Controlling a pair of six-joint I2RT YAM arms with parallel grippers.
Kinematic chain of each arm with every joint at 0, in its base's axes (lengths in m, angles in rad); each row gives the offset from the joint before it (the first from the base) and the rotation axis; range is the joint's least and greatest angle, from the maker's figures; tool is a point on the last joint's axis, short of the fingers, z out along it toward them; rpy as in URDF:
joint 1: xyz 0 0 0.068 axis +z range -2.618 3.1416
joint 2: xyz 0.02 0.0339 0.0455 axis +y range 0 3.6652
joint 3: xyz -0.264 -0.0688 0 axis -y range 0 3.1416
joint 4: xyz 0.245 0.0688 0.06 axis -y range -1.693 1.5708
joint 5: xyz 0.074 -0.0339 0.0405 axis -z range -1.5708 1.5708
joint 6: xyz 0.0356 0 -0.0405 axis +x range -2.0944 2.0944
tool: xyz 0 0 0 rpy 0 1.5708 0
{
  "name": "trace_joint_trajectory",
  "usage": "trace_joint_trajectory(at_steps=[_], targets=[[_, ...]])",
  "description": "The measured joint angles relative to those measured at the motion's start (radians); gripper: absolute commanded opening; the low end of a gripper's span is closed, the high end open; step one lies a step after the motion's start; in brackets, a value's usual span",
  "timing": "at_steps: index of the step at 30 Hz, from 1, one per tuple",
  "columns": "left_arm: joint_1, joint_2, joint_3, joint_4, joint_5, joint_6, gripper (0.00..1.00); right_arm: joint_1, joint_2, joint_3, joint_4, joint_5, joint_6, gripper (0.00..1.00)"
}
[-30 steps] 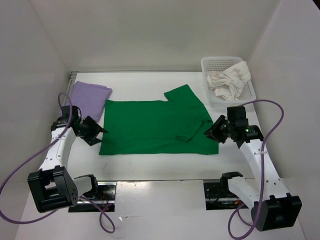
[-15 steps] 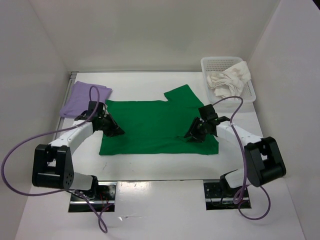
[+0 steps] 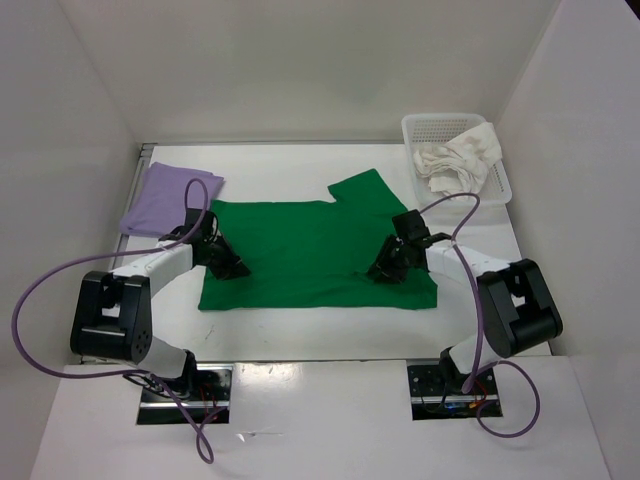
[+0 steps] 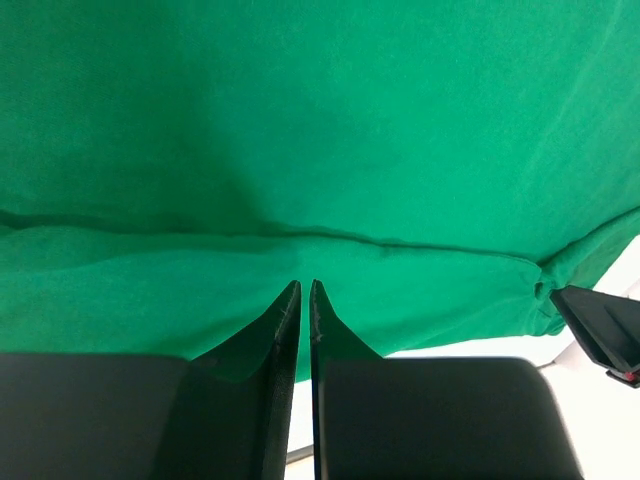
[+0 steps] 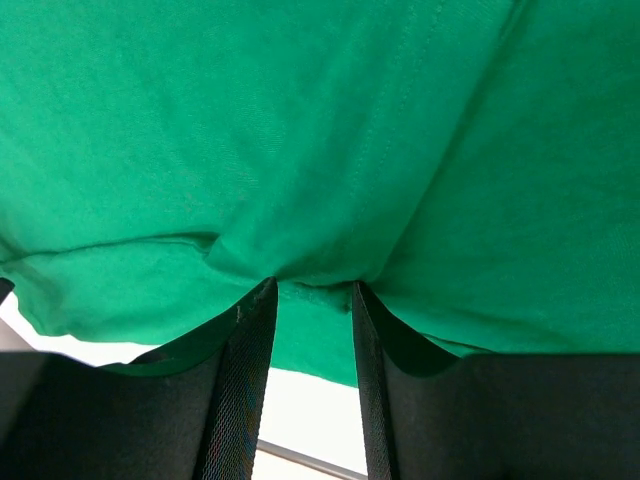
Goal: Fold and stack the t-shirts
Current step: Fold the flattened tshirt in 1/3 of the way
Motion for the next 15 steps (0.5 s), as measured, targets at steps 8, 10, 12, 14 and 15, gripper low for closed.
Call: trace_joint_trajectory(at_steps=[8, 10, 12, 14, 15], targets=[[0.0, 0.006, -0.003, 0.005, -0.015, 0.001, 0.13, 0.005, -0.008, -0.04, -0.001, 0.008, 0.015, 0.37], [0.0, 0.006, -0.005, 0.006, -0.018, 0.002, 0.13, 0.005, -0.008, -0.04, -0.001, 0.008, 0.016, 0.29], [0.0, 0.006, -0.006, 0.006, -0.02, 0.003, 0.13, 0.007, -0.008, -0.04, 0.0, 0.006, 0.016, 0.18], [0.0, 0.006, -0.006, 0.006, -0.026, 0.005, 0.13, 0.013, -0.006, -0.04, 0.0, 0.0, 0.015, 0.13], [0.0, 0.006, -0.006, 0.006, -0.029, 0.005, 0.13, 0.015, -0.004, -0.038, 0.0, -0.003, 0.014, 0.1]])
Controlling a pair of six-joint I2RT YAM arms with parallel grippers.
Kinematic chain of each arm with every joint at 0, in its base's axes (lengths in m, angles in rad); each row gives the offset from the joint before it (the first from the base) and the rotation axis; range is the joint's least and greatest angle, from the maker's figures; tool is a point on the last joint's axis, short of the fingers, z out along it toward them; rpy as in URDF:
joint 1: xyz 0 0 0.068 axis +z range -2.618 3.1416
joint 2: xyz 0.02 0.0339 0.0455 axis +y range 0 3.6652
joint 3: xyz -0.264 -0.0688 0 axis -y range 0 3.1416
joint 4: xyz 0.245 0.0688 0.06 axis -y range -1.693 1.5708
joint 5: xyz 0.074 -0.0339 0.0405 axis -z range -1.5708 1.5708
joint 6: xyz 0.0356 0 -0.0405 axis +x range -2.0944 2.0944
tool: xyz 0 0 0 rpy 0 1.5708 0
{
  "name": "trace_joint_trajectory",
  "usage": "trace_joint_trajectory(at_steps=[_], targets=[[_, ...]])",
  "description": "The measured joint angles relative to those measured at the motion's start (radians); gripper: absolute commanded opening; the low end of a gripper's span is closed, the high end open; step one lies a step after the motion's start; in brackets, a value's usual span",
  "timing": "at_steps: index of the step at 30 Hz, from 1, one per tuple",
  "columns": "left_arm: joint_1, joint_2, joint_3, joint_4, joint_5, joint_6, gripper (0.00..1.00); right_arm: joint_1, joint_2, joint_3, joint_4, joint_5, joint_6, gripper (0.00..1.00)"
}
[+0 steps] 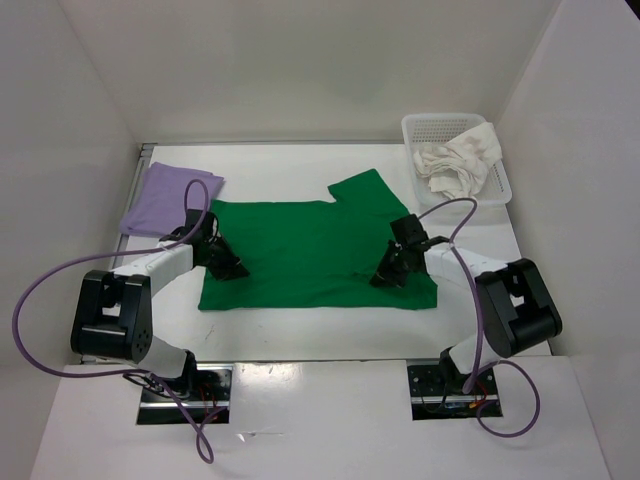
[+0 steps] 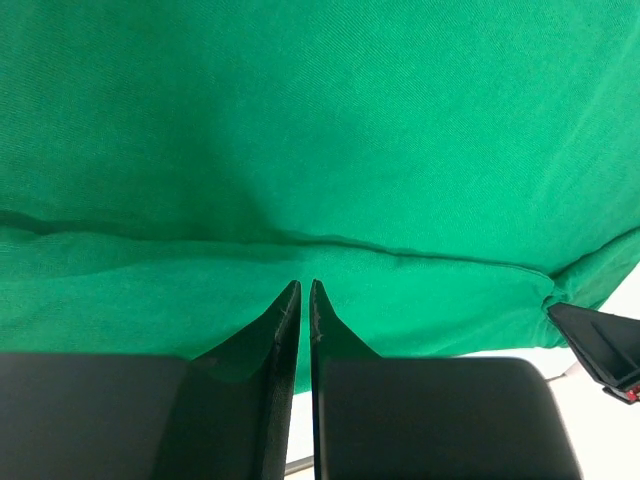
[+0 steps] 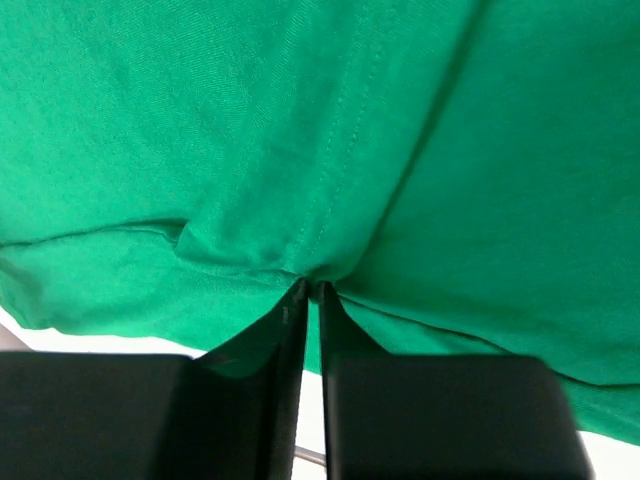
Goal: Fold and stack the t-shirts
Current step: Fold the flattened tshirt in 1/3 of the way
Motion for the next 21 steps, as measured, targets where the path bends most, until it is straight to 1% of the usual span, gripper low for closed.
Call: trace_joint_trajectory(at_steps=[4, 9, 11, 13, 16, 17, 18, 20, 21], targets=[[0.0, 0.0, 0.0, -0.001, -0.009, 0.0, 0.13, 0.001, 0.021, 0.035, -0.006, -0.01, 0.002, 0.09], [0.0, 0.0, 0.009, -0.009, -0.014, 0.0, 0.13, 0.001, 0.102, 0.181, -0.005, -0.031, 0.001, 0.09], [0.0, -0.001, 0.022, -0.012, -0.015, 0.0, 0.13, 0.002, 0.15, 0.247, 0.011, -0.054, 0.005, 0.2], [0.0, -0.001, 0.04, -0.012, -0.016, 0.0, 0.13, 0.006, 0.195, 0.306, 0.022, -0.065, 0.009, 0.34], [0.0, -0.002, 0.066, -0.011, -0.016, 0.0, 0.13, 0.02, 0.237, 0.372, 0.027, -0.072, 0.011, 0.37], [0.0, -0.005, 0.073, -0.011, -0.016, 0.0, 0.13, 0.026, 0.238, 0.384, 0.031, -0.075, 0.011, 0.42], [0.0, -0.011, 0.077, -0.011, -0.016, 0.0, 0.13, 0.031, 0.237, 0.391, 0.034, -0.075, 0.012, 0.45], [0.0, -0.035, 0.08, -0.018, -0.021, 0.0, 0.15, 0.042, 0.22, 0.395, 0.035, -0.07, 0.011, 0.47], [0.0, -0.05, 0.081, -0.018, -0.024, 0.0, 0.15, 0.046, 0.205, 0.394, 0.028, -0.066, 0.008, 0.45]])
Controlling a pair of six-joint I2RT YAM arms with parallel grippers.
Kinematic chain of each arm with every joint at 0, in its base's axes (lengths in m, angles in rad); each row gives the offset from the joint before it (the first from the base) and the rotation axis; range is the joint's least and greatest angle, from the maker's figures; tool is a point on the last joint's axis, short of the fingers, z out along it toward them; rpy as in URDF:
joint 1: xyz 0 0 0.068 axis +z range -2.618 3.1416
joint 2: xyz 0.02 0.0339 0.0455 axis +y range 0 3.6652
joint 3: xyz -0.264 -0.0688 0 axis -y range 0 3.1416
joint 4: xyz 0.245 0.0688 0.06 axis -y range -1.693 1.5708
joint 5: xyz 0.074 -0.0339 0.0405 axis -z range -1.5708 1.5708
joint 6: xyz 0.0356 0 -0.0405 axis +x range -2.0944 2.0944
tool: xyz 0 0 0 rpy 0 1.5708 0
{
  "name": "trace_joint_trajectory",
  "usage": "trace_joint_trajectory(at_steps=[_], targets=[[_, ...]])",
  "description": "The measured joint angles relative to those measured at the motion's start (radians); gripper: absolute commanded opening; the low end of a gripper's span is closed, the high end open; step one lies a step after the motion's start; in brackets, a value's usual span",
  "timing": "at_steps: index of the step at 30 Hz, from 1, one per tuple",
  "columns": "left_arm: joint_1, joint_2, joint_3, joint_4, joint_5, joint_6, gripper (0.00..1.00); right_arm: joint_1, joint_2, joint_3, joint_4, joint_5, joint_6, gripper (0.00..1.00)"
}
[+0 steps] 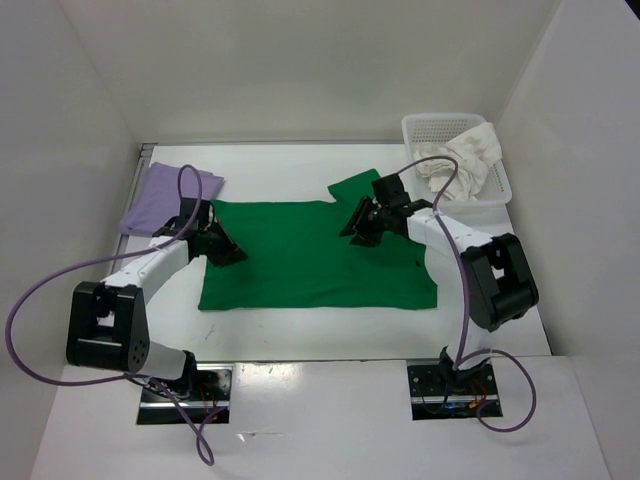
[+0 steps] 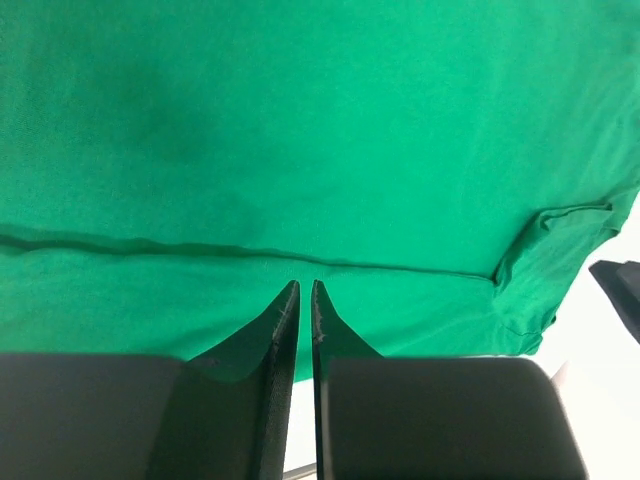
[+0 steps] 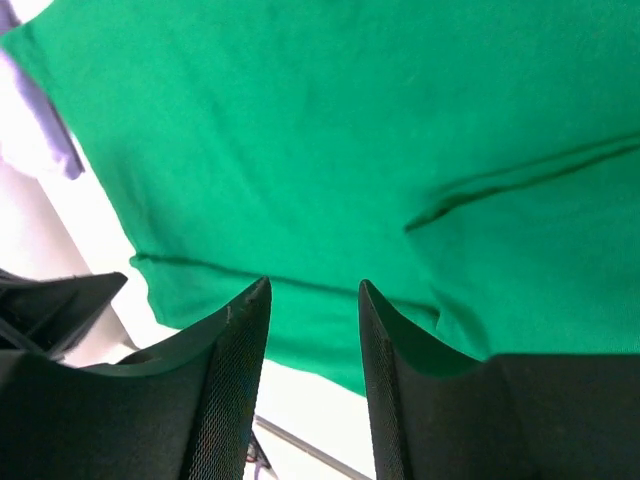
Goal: Fold and stack the t-shirts
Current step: Fold the flattened tshirt in 1/3 of the way
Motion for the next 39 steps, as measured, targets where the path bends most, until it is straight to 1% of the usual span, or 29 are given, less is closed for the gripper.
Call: trace_joint_trajectory(at_steps=[2, 3, 4, 6, 8, 12, 18, 22, 29, 32, 33, 34, 35, 36, 37, 38, 39], targets=[[-0.004, -0.024, 0.0, -0.003, -0.006, 0.001, 0.15, 0.005, -0.042, -0.018, 0.003, 0.009, -0.01, 0.29], [-0.01, -0.033, 0.0, -0.006, -0.009, 0.002, 0.15, 0.006, -0.078, -0.046, 0.007, 0.013, -0.014, 0.15], [-0.021, -0.039, 0.0, -0.008, -0.012, 0.002, 0.15, 0.006, -0.111, -0.076, 0.006, 0.013, -0.019, 0.08], [-0.055, -0.042, -0.005, -0.01, -0.015, 0.003, 0.15, 0.011, -0.183, -0.154, 0.004, 0.014, -0.011, 0.01], [-0.099, -0.041, -0.018, -0.01, -0.015, 0.001, 0.15, 0.033, -0.212, -0.214, -0.005, 0.016, -0.003, 0.01], [-0.171, -0.013, -0.037, -0.023, -0.016, 0.0, 0.15, 0.111, -0.178, -0.266, -0.013, 0.014, 0.006, 0.01], [-0.222, 0.053, -0.044, -0.032, -0.05, 0.003, 0.15, 0.159, -0.123, -0.274, -0.009, 0.034, 0.009, 0.01], [-0.234, 0.068, -0.1, -0.04, -0.063, 0.005, 0.15, 0.182, -0.108, -0.309, -0.004, 0.055, 0.011, 0.01], [-0.231, 0.072, -0.152, -0.027, 0.054, 0.001, 0.15, 0.269, -0.129, -0.37, 0.006, 0.03, 0.029, 0.01], [-0.236, 0.072, -0.153, -0.065, 0.09, 0.002, 0.15, 0.288, -0.171, -0.402, -0.023, 0.023, 0.032, 0.01], [-0.238, 0.069, -0.153, -0.087, 0.094, 0.003, 0.15, 0.29, -0.183, -0.406, -0.039, 0.023, 0.031, 0.03], [-0.237, 0.063, -0.153, -0.113, 0.096, 0.005, 0.18, 0.29, -0.195, -0.406, -0.06, 0.024, 0.031, 0.03], [-0.233, 0.05, -0.153, -0.148, 0.097, 0.007, 0.2, 0.29, -0.204, -0.406, -0.075, 0.026, 0.032, 0.05], [-0.226, 0.031, -0.153, -0.185, 0.096, 0.009, 0.22, 0.29, -0.215, -0.402, -0.091, 0.029, 0.031, 0.11], [-0.208, 0.005, -0.146, -0.226, 0.093, 0.013, 0.25, 0.29, -0.223, -0.394, -0.111, 0.033, 0.031, 0.14], [-0.187, -0.016, -0.126, -0.266, 0.087, 0.018, 0.32, 0.29, -0.229, -0.38, -0.132, 0.039, 0.031, 0.16], [-0.163, -0.032, -0.094, -0.293, 0.076, 0.025, 0.35, 0.289, -0.233, -0.361, -0.15, 0.043, 0.028, 0.17]])
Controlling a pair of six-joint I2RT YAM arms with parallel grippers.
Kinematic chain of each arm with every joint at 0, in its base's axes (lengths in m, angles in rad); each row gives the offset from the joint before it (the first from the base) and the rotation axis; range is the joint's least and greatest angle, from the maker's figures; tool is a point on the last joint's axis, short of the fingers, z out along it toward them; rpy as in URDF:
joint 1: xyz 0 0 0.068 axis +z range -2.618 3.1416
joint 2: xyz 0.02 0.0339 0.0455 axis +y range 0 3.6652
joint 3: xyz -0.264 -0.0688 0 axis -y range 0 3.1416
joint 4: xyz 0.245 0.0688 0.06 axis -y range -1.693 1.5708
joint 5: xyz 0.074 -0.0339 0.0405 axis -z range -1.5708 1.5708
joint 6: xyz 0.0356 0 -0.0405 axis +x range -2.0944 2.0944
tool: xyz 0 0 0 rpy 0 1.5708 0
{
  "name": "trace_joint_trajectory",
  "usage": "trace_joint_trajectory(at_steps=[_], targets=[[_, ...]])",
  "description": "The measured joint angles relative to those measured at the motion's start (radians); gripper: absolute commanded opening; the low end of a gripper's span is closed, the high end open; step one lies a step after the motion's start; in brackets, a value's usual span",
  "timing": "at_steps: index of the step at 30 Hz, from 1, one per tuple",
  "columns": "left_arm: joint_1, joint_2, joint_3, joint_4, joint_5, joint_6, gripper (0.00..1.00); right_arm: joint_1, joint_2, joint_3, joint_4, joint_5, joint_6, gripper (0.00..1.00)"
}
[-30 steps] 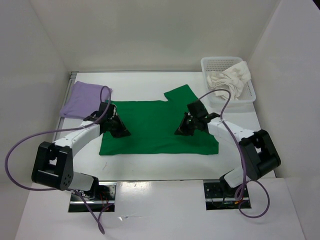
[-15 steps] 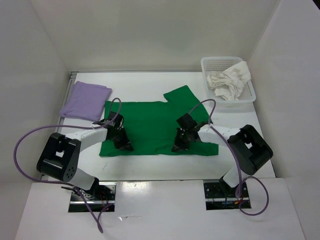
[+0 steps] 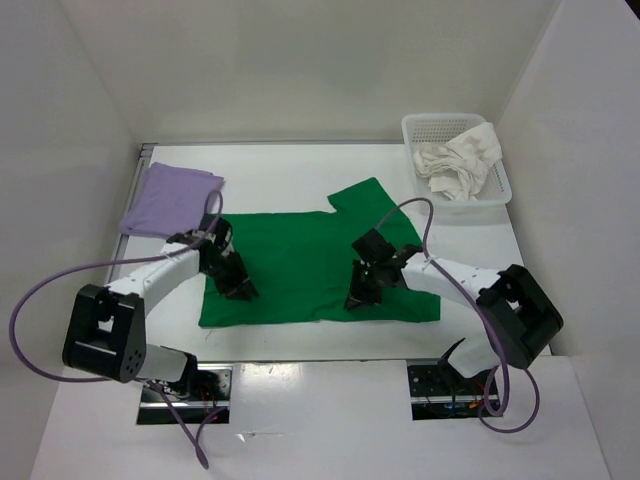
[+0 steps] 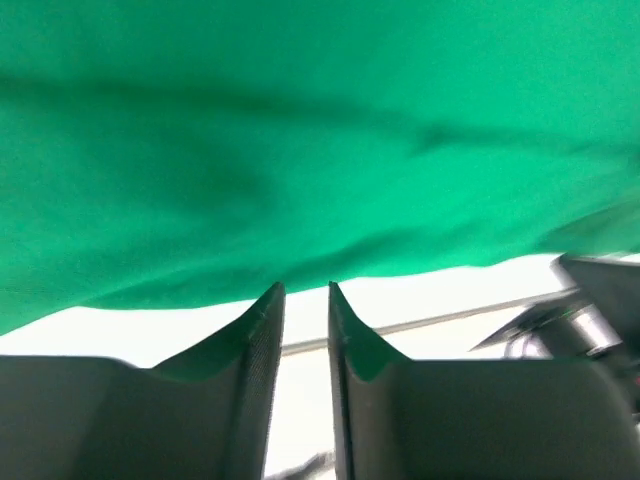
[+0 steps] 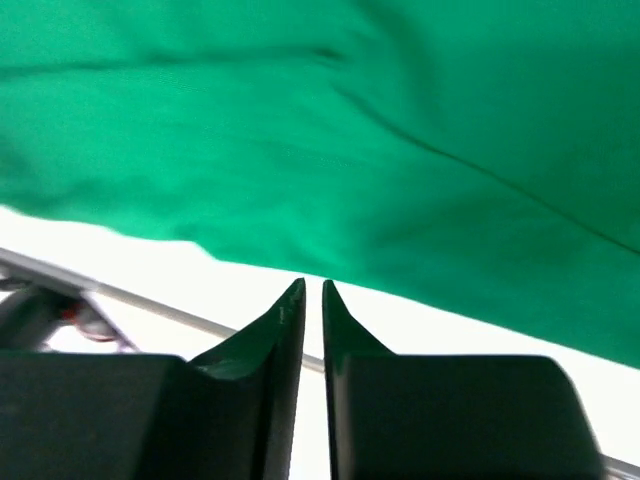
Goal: Fold and stack the t-shirts
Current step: Fold the flattened tshirt in 1/3 of the way, then grap the side of the flattened tshirt furthest away from the robot with both arms
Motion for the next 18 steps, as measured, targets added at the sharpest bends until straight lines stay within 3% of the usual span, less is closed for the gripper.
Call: trace_joint_trajectory(at_steps=[2, 4, 6, 12, 18], targets=[[0.044, -0.012, 0.092, -0.01, -0.03, 0.005, 0.36, -0.011, -0.007, 0.05, -0.016, 0.002, -0.009, 0.19], [0.08, 0.002, 0.198, 0.025, -0.074, 0.005, 0.36, -0.037, -0.013, 0.108, -0.014, -0.001, -0.024, 0.11], [0.113, 0.036, 0.287, 0.097, -0.125, 0.004, 0.23, -0.065, -0.011, 0.16, -0.002, -0.004, -0.041, 0.07], [0.214, 0.298, 0.468, 0.255, -0.309, 0.006, 0.19, -0.095, 0.055, 0.288, 0.021, -0.02, -0.106, 0.06], [0.283, 0.527, 0.598, 0.267, -0.42, 0.026, 0.39, -0.103, 0.085, 0.302, 0.035, -0.05, -0.146, 0.07]])
